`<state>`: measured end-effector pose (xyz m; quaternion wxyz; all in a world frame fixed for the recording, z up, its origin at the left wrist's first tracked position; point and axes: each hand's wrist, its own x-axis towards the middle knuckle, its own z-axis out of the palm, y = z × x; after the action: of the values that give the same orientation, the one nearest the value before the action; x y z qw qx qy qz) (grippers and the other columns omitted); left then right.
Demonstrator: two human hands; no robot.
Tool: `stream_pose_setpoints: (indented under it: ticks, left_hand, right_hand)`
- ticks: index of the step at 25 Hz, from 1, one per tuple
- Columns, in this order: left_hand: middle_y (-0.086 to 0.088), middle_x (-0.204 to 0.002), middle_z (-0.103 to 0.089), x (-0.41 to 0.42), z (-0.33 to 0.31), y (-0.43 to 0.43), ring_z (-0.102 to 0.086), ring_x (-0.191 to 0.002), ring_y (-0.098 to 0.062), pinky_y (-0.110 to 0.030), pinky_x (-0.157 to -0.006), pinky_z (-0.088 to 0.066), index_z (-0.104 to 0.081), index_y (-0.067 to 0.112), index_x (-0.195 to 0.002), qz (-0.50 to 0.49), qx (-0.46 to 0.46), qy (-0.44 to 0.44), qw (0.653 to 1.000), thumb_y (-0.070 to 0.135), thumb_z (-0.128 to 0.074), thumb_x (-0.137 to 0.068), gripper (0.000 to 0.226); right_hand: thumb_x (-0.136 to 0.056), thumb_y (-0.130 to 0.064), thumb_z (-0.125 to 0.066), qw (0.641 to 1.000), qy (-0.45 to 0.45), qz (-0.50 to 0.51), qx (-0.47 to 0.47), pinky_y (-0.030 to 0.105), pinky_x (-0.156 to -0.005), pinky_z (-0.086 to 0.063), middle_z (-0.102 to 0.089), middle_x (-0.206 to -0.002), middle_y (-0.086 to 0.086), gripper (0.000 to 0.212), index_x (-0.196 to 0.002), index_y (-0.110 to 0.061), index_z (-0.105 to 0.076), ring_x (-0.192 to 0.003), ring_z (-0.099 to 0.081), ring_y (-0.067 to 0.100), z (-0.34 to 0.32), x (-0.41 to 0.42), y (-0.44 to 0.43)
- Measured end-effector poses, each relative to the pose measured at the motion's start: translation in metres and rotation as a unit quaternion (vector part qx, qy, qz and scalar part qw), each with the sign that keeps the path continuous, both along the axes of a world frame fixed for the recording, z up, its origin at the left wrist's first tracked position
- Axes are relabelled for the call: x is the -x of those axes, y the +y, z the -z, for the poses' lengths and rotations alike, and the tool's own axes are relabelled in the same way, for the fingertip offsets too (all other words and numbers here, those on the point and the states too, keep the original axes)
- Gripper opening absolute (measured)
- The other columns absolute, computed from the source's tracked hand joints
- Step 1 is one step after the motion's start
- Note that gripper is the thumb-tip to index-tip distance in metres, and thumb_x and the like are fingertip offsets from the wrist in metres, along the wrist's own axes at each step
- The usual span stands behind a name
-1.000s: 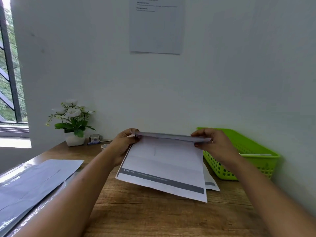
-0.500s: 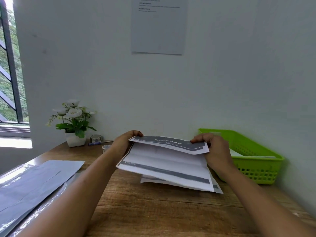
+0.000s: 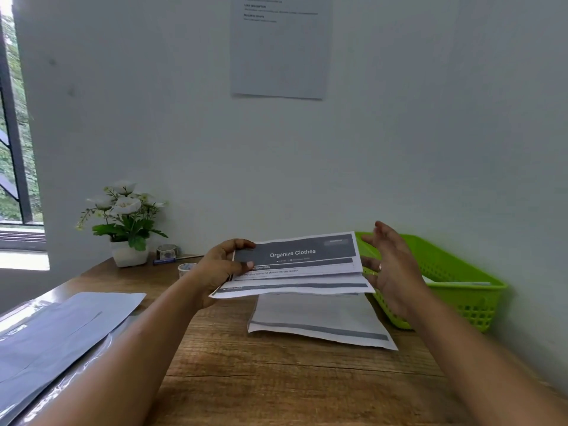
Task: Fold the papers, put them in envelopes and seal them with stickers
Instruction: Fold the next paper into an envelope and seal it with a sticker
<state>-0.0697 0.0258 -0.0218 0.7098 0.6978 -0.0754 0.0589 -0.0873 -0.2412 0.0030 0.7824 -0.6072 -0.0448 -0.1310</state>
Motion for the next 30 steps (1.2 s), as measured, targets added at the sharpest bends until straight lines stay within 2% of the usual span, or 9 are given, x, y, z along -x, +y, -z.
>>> stream_pose_setpoints:
  ticks: [3,7,10,12,14,19,22,24,30]
  left_hand:
    - [-0.012,-0.106,-0.061,-0.003,0.002,0.004,-0.065,-0.086,-0.025,-0.028,-0.058,-0.058,-0.046,0.029,-0.124,-0.020,0.027,-0.018,0.999,-0.012,-0.058,-0.082,0.059]
    - [-0.016,-0.104,-0.066,-0.003,0.002,0.006,-0.065,-0.095,-0.031,-0.038,-0.071,-0.060,-0.039,0.036,-0.128,0.006,0.075,-0.006,0.997,-0.015,-0.058,-0.080,0.073]
    - [-0.016,-0.108,-0.066,0.000,0.002,0.000,-0.065,-0.093,-0.025,-0.028,-0.069,-0.060,-0.057,0.007,-0.114,0.030,0.081,0.008,0.996,-0.014,-0.052,-0.085,0.036]
    - [-0.010,-0.109,-0.065,-0.001,0.002,-0.003,-0.062,-0.095,-0.026,-0.026,-0.065,-0.056,-0.062,0.006,-0.090,0.034,0.065,0.023,0.997,-0.007,-0.045,-0.090,0.021]
    - [-0.009,-0.101,-0.062,-0.002,0.003,-0.002,-0.060,-0.087,-0.026,-0.025,-0.059,-0.054,-0.060,0.011,-0.078,0.044,0.077,0.061,0.994,0.002,-0.044,-0.091,0.023]
    - [-0.016,-0.093,-0.063,-0.002,0.005,0.008,-0.059,-0.079,-0.027,-0.027,-0.054,-0.055,-0.064,0.007,-0.084,0.060,0.143,0.115,0.981,0.019,-0.035,-0.095,0.034]
    - [-0.012,-0.088,-0.065,-0.002,0.004,0.005,-0.059,-0.075,-0.022,-0.025,-0.054,-0.055,-0.068,0.008,-0.083,0.036,0.072,0.107,0.991,0.026,-0.049,-0.095,0.028]
    - [-0.010,-0.092,-0.061,-0.001,0.003,0.000,-0.058,-0.076,-0.019,-0.022,-0.055,-0.056,-0.067,0.011,-0.087,0.011,-0.001,0.085,0.996,0.008,-0.060,-0.088,0.008]
    - [-0.010,-0.101,-0.067,0.001,-0.006,-0.016,-0.067,-0.087,-0.028,-0.036,-0.066,-0.058,-0.064,0.032,-0.101,-0.032,-0.030,-0.064,0.997,-0.001,-0.063,-0.084,0.037]
  right_hand:
    - [-0.089,-0.014,-0.062,0.995,0.011,-0.012,0.102,0.033,-0.061,-0.053,-0.057,-0.122,-0.001,0.068,-0.145,-0.027,-0.026,-0.092,-0.064,0.015,0.004,-0.002,0.000]
    - [-0.081,0.007,-0.063,0.989,-0.013,0.059,0.136,0.046,-0.087,-0.054,-0.066,-0.104,-0.002,0.074,-0.142,-0.024,-0.035,-0.099,-0.065,0.024,0.012,-0.010,0.002]
    - [-0.078,0.011,-0.059,0.984,-0.038,0.079,0.156,0.039,-0.081,-0.056,-0.071,-0.094,0.009,0.038,-0.102,-0.017,-0.066,-0.089,-0.068,0.026,0.014,-0.011,0.003]
    - [-0.074,0.012,-0.056,0.977,-0.039,0.103,0.182,0.038,-0.072,-0.053,-0.069,-0.081,0.008,0.031,-0.071,-0.015,-0.069,-0.083,-0.066,0.029,0.015,-0.011,0.004]
    - [-0.074,0.010,-0.056,0.971,-0.045,0.127,0.196,0.037,-0.074,-0.053,-0.066,-0.081,-0.002,0.032,-0.062,-0.017,-0.069,-0.088,-0.064,0.026,0.016,-0.012,0.003]
    - [-0.076,0.006,-0.055,0.956,-0.087,0.147,0.239,0.037,-0.086,-0.051,-0.066,-0.096,0.001,0.029,-0.065,-0.017,-0.071,-0.102,-0.058,0.019,0.017,-0.012,-0.001]
    - [-0.074,0.013,-0.050,0.948,-0.101,0.142,0.266,0.030,-0.084,-0.049,-0.064,-0.097,0.002,0.034,-0.067,-0.012,-0.072,-0.101,-0.057,0.017,0.015,-0.011,-0.001]
    - [-0.073,0.017,-0.042,0.938,-0.115,0.129,0.301,0.023,-0.079,-0.040,-0.062,-0.099,0.002,0.040,-0.070,-0.008,-0.073,-0.101,-0.054,0.014,0.011,-0.008,-0.003]
    - [-0.082,0.008,-0.046,0.833,-0.218,0.175,0.477,0.012,-0.088,-0.031,-0.063,-0.108,0.005,0.033,-0.095,-0.008,-0.072,-0.104,-0.054,0.014,0.007,-0.009,-0.006]
